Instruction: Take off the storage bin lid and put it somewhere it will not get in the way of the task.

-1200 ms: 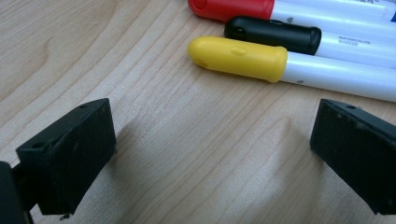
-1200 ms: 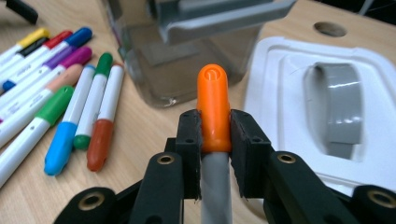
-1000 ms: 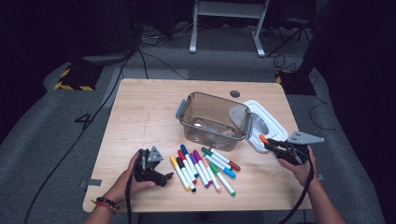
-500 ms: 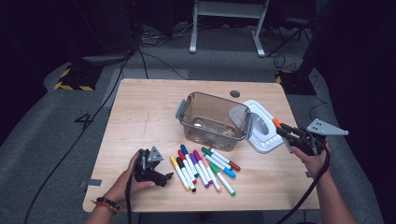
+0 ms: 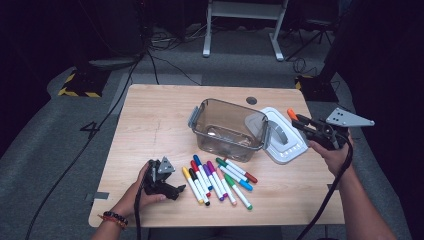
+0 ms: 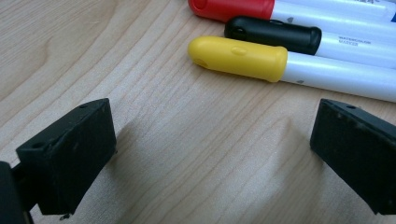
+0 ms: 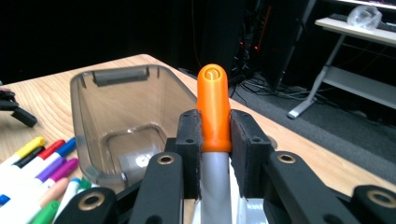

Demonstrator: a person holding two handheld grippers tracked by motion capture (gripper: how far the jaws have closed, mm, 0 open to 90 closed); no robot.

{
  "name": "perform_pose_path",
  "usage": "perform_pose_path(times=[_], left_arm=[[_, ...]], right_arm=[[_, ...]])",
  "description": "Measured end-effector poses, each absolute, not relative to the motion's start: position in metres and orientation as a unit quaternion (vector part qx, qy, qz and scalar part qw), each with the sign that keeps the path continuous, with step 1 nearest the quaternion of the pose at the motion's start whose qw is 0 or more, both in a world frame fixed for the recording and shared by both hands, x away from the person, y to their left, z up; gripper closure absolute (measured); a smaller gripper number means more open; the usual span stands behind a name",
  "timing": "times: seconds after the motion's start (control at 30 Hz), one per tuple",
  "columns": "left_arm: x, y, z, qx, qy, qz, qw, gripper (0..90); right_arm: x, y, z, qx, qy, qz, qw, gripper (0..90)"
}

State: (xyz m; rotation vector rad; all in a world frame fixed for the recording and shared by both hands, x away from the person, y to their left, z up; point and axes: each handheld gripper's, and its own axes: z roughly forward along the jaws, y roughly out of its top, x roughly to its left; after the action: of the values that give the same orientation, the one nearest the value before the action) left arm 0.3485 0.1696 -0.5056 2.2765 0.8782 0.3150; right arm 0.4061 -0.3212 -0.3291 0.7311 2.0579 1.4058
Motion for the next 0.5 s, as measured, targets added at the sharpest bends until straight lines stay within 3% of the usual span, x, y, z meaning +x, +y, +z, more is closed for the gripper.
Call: perform_pose_path(times=[0.5], left_arm=[[0.349, 0.170, -0.505, 0.874, 0.333, 0.119, 0.334, 0.5]], right_arm=[[0.433, -0.259, -0.296, 0.237, 0.792, 0.506, 0.244, 74.7]])
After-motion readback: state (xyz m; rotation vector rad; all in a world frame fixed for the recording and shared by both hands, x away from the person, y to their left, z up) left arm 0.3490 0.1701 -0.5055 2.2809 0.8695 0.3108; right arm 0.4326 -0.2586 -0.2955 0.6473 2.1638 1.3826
